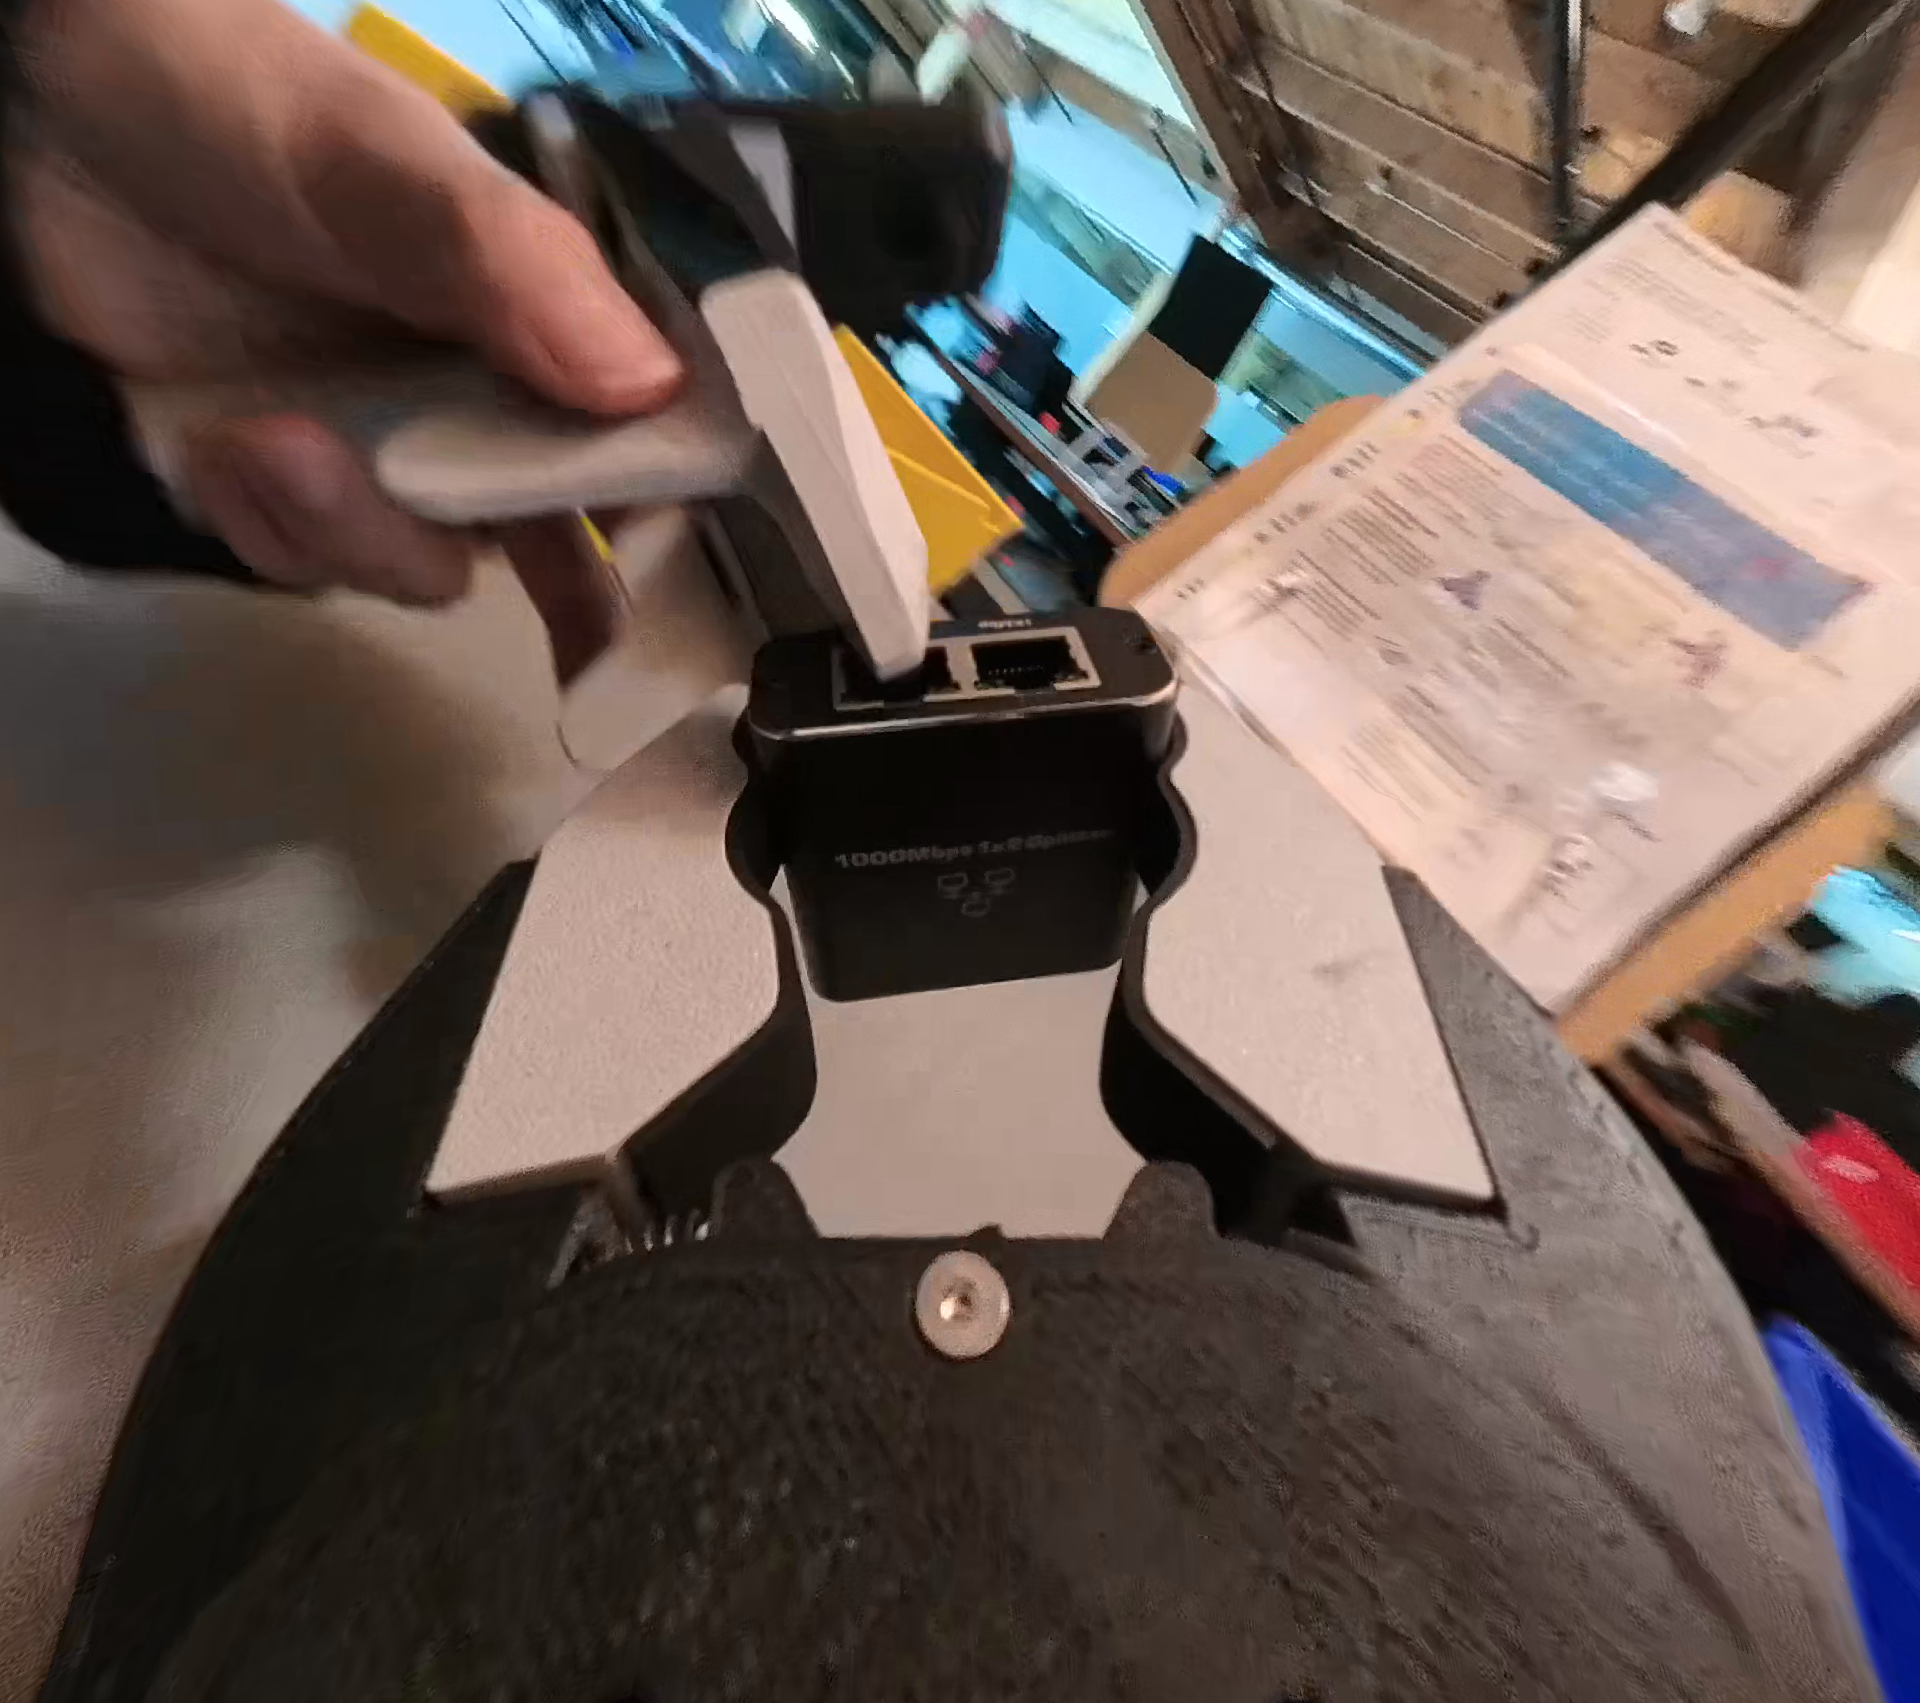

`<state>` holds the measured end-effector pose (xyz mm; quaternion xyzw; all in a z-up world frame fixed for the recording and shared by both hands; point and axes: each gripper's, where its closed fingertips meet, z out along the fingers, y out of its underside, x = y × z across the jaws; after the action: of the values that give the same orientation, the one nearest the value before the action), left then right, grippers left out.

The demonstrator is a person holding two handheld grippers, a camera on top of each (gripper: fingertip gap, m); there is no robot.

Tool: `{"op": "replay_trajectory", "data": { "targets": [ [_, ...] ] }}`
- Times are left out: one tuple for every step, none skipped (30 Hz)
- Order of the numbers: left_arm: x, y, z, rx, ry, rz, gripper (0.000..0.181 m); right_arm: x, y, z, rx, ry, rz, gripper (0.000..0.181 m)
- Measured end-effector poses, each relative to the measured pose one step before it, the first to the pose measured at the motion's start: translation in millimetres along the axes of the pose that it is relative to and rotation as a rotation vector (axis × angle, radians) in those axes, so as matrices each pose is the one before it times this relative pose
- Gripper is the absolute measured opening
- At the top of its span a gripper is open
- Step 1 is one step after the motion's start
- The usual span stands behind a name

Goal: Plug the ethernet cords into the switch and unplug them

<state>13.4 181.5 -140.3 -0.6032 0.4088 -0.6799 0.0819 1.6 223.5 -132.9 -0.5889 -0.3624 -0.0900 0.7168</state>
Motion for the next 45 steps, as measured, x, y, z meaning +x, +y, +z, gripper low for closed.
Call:
{"op": "replay_trajectory", "data": {
  "targets": [
    [-3.96,-4.03,-4.6,0.0273,-0.0666,0.0462,0.054,5.1,6.17,0.04,-0.0472,0.0384,-0.046,0.068],
    [-4.37,-4.5,-5.14,0.0233,-0.084,0.0626,0.054,3.52,5.87,-0.06,-0.0418,0.023,-0.0373,0.068],
    [-6.08,-4.37,-5.39,0.0126,-0.1073,0.0781,0.056,2.83,5.69,0.02,-0.0361,0.0176,-0.0283,0.068],
    [-5.83,-3.48,-4.76,0.002,-0.1101,0.0866,0.062,2.89,5.59,0.24,-0.0345,0.0201,-0.0207,0.068],
    [-4.1,-2.24,-3.1,-0.0053,-0.0996,0.0764,0.068,1.04,4.96,0.59,-0.033,0.0063,-0.0232,0.068],
    [-1.12,-0.84,-1.28,-0.0118,-0.075,0.0599,0.074,0.08,3.19,0.67,-0.0232,0.0053,-0.0285,0.068],
    [3.34,0.8,0.36,-0.0167,-0.0371,0.0427,0.08,-0.18,0.98,0.5,-0.0106,0.0073,-0.03,0.067],
    [6.08,1.25,1.89,-0.0121,-0.0086,0.0255,0.079,-2.69,-0.79,0.4,-0.0039,-0.0093,-0.0293,0.067],
    [5.99,1.48,2.69,-0.0054,0.0033,0.0101,0.077,-3.54,-1.94,0.38,0.0007,-0.0113,-0.0276,0.068],
    [2.69,1.75,2.84,-0.0024,-0.0054,-0.0049,0.071,-2.05,-1.67,0.43,-0.0026,0.0032,-0.0247,0.067],
    [0.41,2.09,2.63,-0.0009,-0.0098,-0.0122,0.066,-2.36,-1.84,0.29,-0.0034,-0.0027,-0.0219,0.067],
    [1.95,2.4,2.19,-0.0026,0.0057,-0.0136,0.062,-4.07,-1.94,0.09,-0.0006,-0.0166,-0.0184,0.067],
    [3.34,2.55,1.89,-0.0071,0.0156,-0.0136,0.058,-2.21,-2.48,-0.47,0.0082,-0.0018,-0.0142,0.067],
    [2.22,2.58,1.38,-0.0113,0.0059,-0.004,0.054,-0.74,-2.15,-0.76,0.0077,0.003,-0.0069,0.067],
    [0.51,2.28,1.24,-0.0118,-0.0087,0.011,0.049,-1.35,-1.48,-0.51,0.0041,-0.0091,0.0034,0.067],
    [-0.33,2.28,1.09,-0.0121,-0.0154,0.021,0.044,-0.49,-1.87,-0.7,0.0131,-0.003,0.0098,0.067],
    [-0.07,2.27,1.15,-0.0126,-0.0113,0.0238,0.039,-0.57,-2.66,-0.83,0.0232,-0.004,0.0099,0.067],
    [1.63,1.79,1.03,-0.0102,0.0035,0.0204,0.034,-2.48,-1.07,-0.49,0.0132,-0.0204,0.0141,0.067],
    [2.61,1.11,1.07,-0.004,0.0119,0.0069,0.033,-1.18,-0.22,-0.77,0.0109,-0.011,0.0128,0.067],
    [0.43,0.89,0.6,-0.0023,0.0034,-0.0031,0.031,-0.33,-1.58,-1.41,0.0205,-0.0026,0.0,0.067],
    [1.34,0.34,-0.4,0.0037,0.0141,-0.0108,0.03,-0.96,-2.74,-1.7,0.0265,-0.0099,0.002,0.067],
    [1.83,0.69,-1.07,0.0031,0.0231,-0.0184,0.028,-1.19,-2.95,-1.63,0.0269,-0.0128,0.0147,0.067],
    [1.56,0.48,-1.4,0.0078,0.0284,-0.0288,0.026,-0.91,-3.46,-1.38,0.0313,-0.0097,0.0199,0.069],
    [1.34,0.17,-1.93,0.0135,0.0329,-0.0404,0.025,-1.2,-4.65,-1.34,0.0398,-0.0138,0.028,0.071],
    [1.92,0.23,-2.42,0.0143,0.0427,-0.043,0.025,-0.89,-5.79,-1.45,0.0465,-0.013,0.0372,0.073],
    [2.76,-0.31,-2.86,0.0159,0.0501,-0.0453,0.024,0.18,-7.6,-2.33,0.0579,-0.0072,0.0365,0.076],
    [3.13,-1.41,-3.29,0.0188,0.0492,-0.041,0.024,0.28,-8.35,-2.89,0.065,-0.0112,0.0475,0.078],
    [2.71,-1.41,-3.56,0.015,0.0401,-0.0302,0.024,1.36,-7.62,-2.59,0.0616,-0.0069,0.0635,0.08],
    [3.08,-1.28,-3.7,0.0061,0.0401,-0.0301,0.023,2.34,-4.48,-1.94,0.0405,-0.0025,0.0682,0.082],
    [3.42,-1.99,-3.49,0.0051,0.0424,-0.0381,0.023,-0.05,-1.95,-0.97,0.026,-0.0201,0.0642,0.09],
    [4.27,-2.37,-3.01,0.0038,0.0477,-0.0434,0.023,0.49,-0.12,-0.73,0.0136,-0.0111,0.0453,0.093],
    [5.12,-1.39,-2.28,-0.0077,0.0548,-0.0506,0.023,0.7,-1.62,-0.42,0.0198,-0.0023,0.0212,0.098],
    [5.05,-0.57,-1.28,-0.0121,0.0534,-0.0551,0.024,-1.26,-3.81,-0.45,0.0268,-0.0117,0.0142,0.099],
    [3.57,-1.1,-0.07,-0.0022,0.0396,-0.0423,0.024,-1.07,-3.77,-0.08,0.0249,-0.0082,0.0148,0.098],
    [2.1,0.38,0.93,-0.0097,0.029,-0.0288,0.024,0.19,-1.83,0.14,0.0119,0.0031,0.009,0.098],
    [1.42,2.35,1.59,-0.0215,0.0241,-0.0256,0.024,-1.53,-0.26,0.28,0.0027,-0.0101,0.0079,0.098],
    [1.26,2.28,2.12,-0.0167,0.0217,-0.0263,0.024,-1.06,0.36,0.1,-0.0001,-0.0083,0.0139,0.097],
    [1.57,1.0,1.93,-0.0054,0.0211,-0.0241,0.024,-1.09,0.08,-0.11,0.0012,-0.0093,0.0089,0.095],
    [1.53,0.3,1.74,0.0004,0.0167,-0.0181,0.024,-1.99,-0.17,-0.39,0.001,-0.0131,-0.0003,0.092],
    [0.99,-0.14,1.42,0.0031,0.0096,-0.0117,0.024,0.65,-0.77,-0.83,0.005,0.0036,0.0012,0.091],
    [0.34,0.53,0.87,-0.0007,0.002,-0.0069,0.024,-0.2,-1.24,-1.39,0.0072,-0.0073,0.0023,0.087],
    [0.42,0.57,0.38,-0.0018,0.0011,-0.0043,0.024,-0.11,-0.07,-0.59,-0.0003,-0.0046,0.0059,0.086],
    [-0.05,0.07,0.51,0.003,-0.0029,-0.0072,0.024,-0.02,1.08,0.02,-0.0064,-0.0016,0.0013,0.087],
    [-0.62,-0.06,-0.18,0.0017,-0.0064,-0.005,0.024,-0.45,1.41,0.37,-0.0067,0.0,-0.006,0.086],
    [-0.93,0.25,-0.72,-0.0002,-0.0089,-0.0033,0.024,-0.41,1.1,0.63,-0.0056,-0.0002,-0.0058,0.085]
  ]
}}
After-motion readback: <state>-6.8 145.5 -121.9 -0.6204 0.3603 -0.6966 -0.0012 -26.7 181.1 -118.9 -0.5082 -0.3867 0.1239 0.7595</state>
